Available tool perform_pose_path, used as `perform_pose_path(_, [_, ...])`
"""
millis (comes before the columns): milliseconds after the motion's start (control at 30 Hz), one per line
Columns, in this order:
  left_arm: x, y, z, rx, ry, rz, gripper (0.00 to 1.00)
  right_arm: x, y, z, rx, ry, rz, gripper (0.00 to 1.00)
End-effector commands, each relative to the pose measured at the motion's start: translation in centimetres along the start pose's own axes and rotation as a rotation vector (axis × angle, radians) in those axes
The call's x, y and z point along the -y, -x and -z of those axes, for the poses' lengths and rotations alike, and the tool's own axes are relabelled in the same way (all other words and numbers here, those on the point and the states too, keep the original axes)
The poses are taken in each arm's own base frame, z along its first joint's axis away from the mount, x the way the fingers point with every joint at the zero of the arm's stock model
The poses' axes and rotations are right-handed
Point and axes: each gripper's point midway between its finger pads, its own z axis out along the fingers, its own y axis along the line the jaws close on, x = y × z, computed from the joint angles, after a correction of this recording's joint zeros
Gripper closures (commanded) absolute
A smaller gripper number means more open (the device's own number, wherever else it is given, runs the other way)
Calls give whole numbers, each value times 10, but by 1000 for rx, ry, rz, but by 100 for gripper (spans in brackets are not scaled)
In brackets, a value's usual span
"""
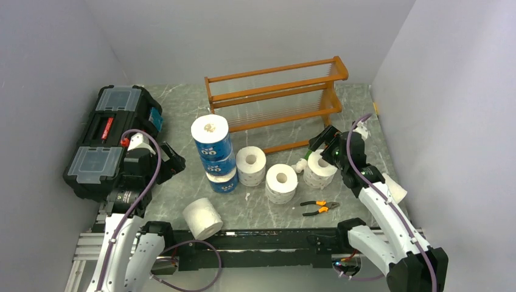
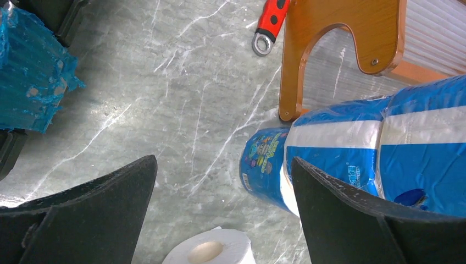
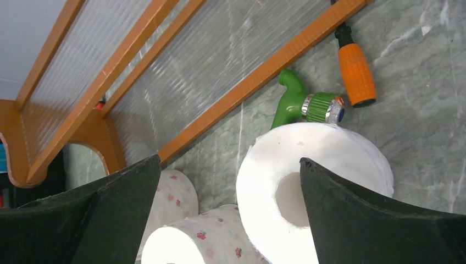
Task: Place and organize the paper towels onto the shelf
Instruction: Pick up the paper towel from the center of the board.
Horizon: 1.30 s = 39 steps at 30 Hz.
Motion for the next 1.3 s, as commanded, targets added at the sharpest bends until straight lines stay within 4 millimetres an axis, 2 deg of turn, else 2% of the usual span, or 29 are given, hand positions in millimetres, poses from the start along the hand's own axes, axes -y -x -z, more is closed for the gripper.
perform_pose_path(0, [6,16,5,55,-14,-6,1,-27,26,10,73,85,-42,0])
perform_pose_path(133, [15,15,6,48,-65,-20,1,-30,20,9,91,148,-89,0])
perform_pose_path(300, [16,13,3,19,-64,-44,1,-34,18,11,80,171,-87,0])
perform_pose_path(400, [15,13,4,14,-60,-56,1,-51,22,21,49,241,19,0])
perform_pose_path(533, [11,16,5,36,-37,-68,1,-63,28,29,64,297,53,0])
perform_pose_path(733, [6,11,1,31,-24,-45,1,-80,32,36,68,355,55,0])
perform_pose_path(900, [8,7,-2,19,-33,-27,1,-93,45,44,107,374,32,0])
perform_pose_path(1100, [16,6,-5,12,-77,-8,1,-97,54,45,127,366,-15,0])
perform_pose_path(1267, [26,6,-3,6,-127,-6,1,-115,59,50,122,436,-23,0])
